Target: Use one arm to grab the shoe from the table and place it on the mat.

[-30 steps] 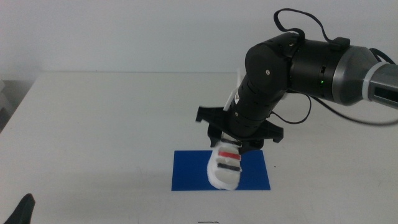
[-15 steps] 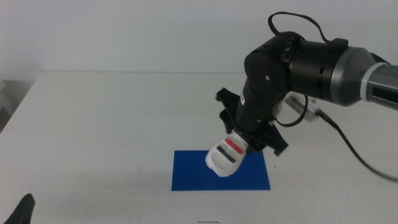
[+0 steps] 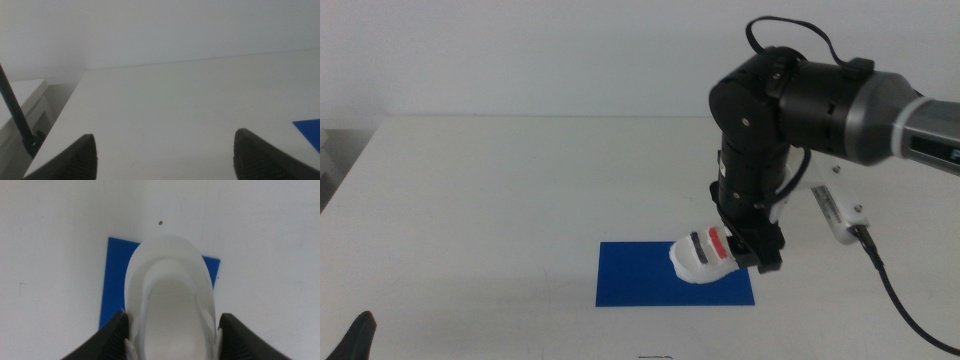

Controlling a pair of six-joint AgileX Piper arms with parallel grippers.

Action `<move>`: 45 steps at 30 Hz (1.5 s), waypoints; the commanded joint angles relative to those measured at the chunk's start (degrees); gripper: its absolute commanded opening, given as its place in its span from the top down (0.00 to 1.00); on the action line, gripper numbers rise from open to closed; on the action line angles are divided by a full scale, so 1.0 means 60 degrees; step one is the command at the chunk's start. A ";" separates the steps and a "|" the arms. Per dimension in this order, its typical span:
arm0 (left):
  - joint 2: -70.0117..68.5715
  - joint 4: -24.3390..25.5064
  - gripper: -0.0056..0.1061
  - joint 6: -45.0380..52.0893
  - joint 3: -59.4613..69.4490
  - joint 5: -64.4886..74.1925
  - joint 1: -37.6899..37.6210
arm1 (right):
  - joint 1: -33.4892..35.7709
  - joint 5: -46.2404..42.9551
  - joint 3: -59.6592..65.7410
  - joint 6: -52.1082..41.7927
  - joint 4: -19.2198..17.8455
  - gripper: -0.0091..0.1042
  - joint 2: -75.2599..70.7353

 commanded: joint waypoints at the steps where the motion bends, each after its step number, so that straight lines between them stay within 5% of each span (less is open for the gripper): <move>1: -0.0179 -0.0053 0.11 -0.0115 -0.0032 -0.0791 -0.0037 | -0.0052 0.0496 -0.0708 0.0195 -0.0247 0.93 -0.0249; 14: -0.0179 -0.0053 0.11 -0.0115 -0.0032 -0.0791 -0.0037 | -0.0194 0.1031 -0.2796 0.0188 0.1442 0.93 0.1862; 29: -0.0179 -0.0053 0.11 -0.0115 -0.0032 -0.0791 -0.0037 | -0.0406 0.1008 -0.2767 0.0188 0.1765 0.93 0.2231; 31: -0.0179 -0.0053 0.11 -0.0115 -0.0032 -0.0791 -0.0037 | -0.0433 0.0943 -0.2767 0.0188 0.1896 0.73 0.2239; 34: -0.0179 -0.0053 0.11 -0.0115 -0.0032 -0.0791 -0.0037 | -0.0433 0.0923 -0.2767 0.0188 0.1847 0.59 0.2239; 35: -0.0179 -0.0053 0.11 -0.0115 -0.0032 -0.0791 -0.0037 | -0.0433 0.0788 -0.2767 0.0188 0.1847 0.42 0.2239; 38: -0.0179 -0.0053 0.11 -0.0115 -0.0032 -0.0791 -0.0037 | -0.0433 0.0380 -0.2767 0.0148 0.1886 0.25 0.2228; 45: -0.0179 -0.0053 0.11 -0.0115 -0.0032 -0.0791 -0.0037 | -0.0502 0.0194 -0.2996 -0.1913 0.2820 0.10 0.1759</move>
